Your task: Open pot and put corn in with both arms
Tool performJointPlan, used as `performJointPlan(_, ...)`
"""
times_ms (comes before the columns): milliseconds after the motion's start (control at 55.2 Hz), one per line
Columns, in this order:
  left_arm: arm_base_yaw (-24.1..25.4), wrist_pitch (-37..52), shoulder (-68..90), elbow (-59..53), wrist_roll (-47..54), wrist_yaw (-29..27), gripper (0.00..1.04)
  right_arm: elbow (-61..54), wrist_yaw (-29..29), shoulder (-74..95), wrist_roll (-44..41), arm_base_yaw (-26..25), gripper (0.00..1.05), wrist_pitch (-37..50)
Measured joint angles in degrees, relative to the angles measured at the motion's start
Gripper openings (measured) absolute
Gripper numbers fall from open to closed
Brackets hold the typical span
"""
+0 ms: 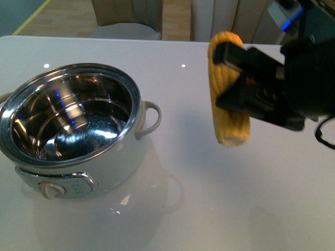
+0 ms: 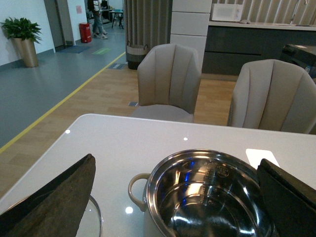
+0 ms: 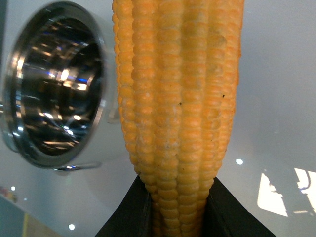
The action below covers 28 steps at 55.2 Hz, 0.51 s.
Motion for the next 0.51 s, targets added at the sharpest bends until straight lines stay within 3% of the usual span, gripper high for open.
performJointPlan(507,0.0,0.0,0.0,0.02,0.0,0.0,0.98,24.63,-4.46,18.1,14.51,10.47,0.14,-3.54)
